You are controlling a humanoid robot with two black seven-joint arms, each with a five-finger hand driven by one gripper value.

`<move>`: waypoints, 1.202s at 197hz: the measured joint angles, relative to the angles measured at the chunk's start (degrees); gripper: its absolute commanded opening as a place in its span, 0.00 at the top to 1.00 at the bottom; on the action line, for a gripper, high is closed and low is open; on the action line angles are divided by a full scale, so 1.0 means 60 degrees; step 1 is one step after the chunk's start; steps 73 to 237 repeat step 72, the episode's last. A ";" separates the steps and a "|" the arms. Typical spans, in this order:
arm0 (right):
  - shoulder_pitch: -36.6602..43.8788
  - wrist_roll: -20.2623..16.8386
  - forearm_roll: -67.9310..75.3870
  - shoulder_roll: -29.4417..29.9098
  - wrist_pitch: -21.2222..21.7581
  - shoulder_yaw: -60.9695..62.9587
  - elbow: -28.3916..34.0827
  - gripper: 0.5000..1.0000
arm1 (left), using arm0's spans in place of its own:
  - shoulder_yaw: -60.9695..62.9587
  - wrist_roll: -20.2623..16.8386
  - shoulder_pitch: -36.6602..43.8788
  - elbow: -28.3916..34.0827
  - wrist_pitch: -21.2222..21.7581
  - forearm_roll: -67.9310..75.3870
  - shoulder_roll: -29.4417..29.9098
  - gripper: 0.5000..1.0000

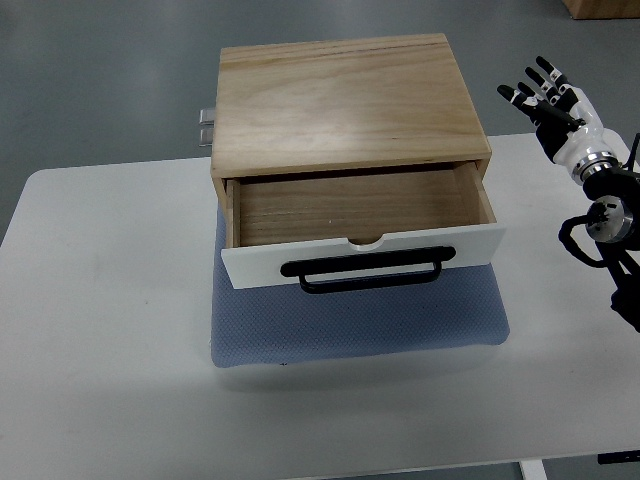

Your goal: Open wood drawer with right hand

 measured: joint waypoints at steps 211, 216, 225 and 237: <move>-0.0073 0.0008 0.0092 0.0094 0.0001 -0.0104 -0.0042 0.10 | 0.0000 0.0000 0.0000 0.0000 0.0000 0.0000 0.0000 0.00; -0.0073 0.0008 0.0092 0.0094 0.0001 -0.0104 -0.0042 0.10 | 0.0000 0.0000 0.0000 0.0000 0.0000 0.0000 0.0000 0.00; -0.0073 0.0008 0.0092 0.0094 0.0001 -0.0104 -0.0042 0.10 | 0.0000 0.0000 0.0000 0.0000 0.0000 0.0000 0.0000 0.00; -0.0073 0.0008 0.0092 0.0094 0.0001 -0.0104 -0.0042 0.10 | 0.0000 0.0000 0.0000 0.0000 0.0000 0.0000 0.0000 0.00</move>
